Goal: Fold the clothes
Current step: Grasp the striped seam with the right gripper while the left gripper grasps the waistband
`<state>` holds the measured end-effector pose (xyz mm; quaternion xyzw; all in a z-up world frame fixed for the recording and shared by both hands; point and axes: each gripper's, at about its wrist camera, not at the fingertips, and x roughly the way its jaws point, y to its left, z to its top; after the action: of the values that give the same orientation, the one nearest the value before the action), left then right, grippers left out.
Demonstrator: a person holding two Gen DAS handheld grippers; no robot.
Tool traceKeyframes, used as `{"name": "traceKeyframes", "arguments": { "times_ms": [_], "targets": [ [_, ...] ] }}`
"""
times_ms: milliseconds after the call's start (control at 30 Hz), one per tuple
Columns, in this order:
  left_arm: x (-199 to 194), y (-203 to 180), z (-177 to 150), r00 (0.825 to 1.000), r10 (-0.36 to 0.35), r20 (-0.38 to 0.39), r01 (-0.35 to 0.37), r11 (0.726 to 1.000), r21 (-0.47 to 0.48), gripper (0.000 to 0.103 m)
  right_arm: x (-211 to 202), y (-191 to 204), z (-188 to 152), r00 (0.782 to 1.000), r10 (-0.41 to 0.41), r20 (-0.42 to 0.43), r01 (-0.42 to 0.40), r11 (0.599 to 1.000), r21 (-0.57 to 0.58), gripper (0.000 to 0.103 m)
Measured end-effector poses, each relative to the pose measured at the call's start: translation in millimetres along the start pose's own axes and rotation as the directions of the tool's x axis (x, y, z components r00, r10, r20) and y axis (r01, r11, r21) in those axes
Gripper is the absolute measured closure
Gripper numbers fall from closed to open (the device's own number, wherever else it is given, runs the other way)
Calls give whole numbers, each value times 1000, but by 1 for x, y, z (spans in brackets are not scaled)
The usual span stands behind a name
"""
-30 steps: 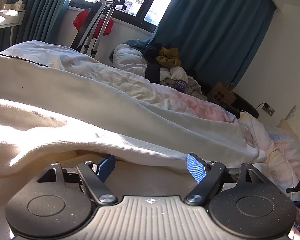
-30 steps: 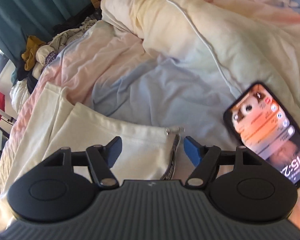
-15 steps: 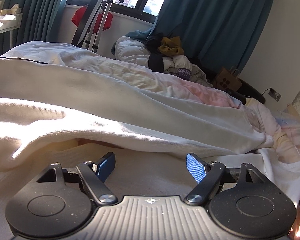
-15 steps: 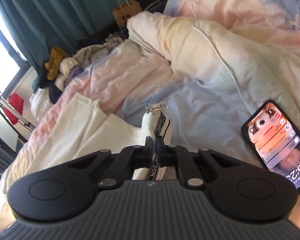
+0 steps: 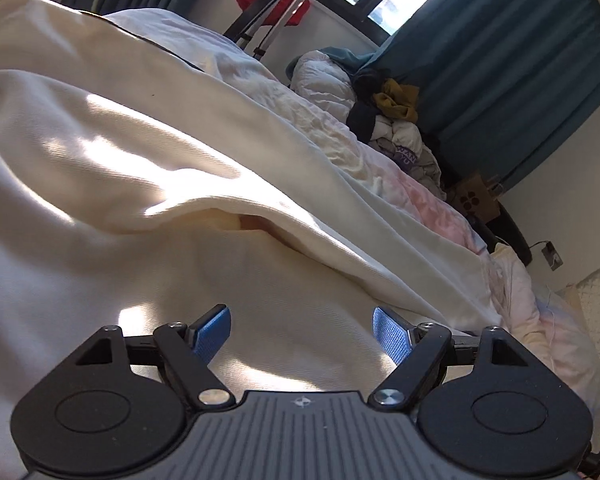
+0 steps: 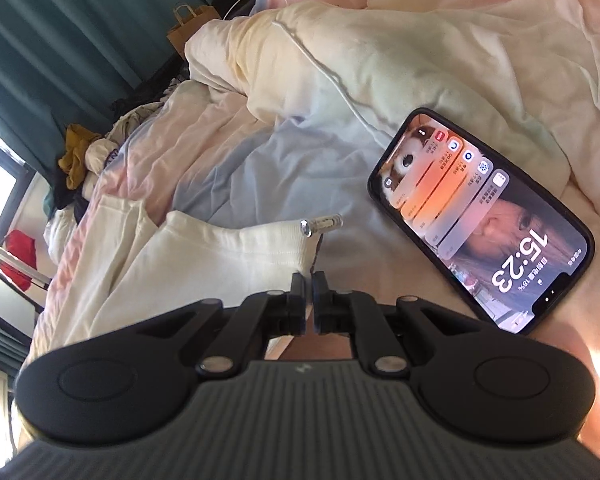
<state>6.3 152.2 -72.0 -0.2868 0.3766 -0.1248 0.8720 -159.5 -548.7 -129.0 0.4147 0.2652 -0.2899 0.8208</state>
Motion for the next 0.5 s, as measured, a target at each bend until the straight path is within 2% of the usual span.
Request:
{"name": "traceKeyframes", "arguments": {
  "times_ms": [100, 233, 367, 500],
  "targets": [
    [-39, 14, 10, 999, 2, 35, 2, 995, -103, 23, 0, 6, 4, 1000, 0, -6, 0, 1000, -30, 96],
    [-114, 39, 27, 993, 27, 112, -4, 979, -206, 22, -2, 10, 10, 1000, 15, -19, -16, 998, -54, 96],
    [-187, 67, 36, 980, 106, 169, -56, 959, -278, 18, -6, 8, 16, 998, 58, -27, -59, 998, -32, 96],
    [-237, 96, 33, 966, 178, 186, -101, 927, -362, 18, -10, 5, 18, 996, 89, -31, -89, 996, -22, 96]
  ]
}}
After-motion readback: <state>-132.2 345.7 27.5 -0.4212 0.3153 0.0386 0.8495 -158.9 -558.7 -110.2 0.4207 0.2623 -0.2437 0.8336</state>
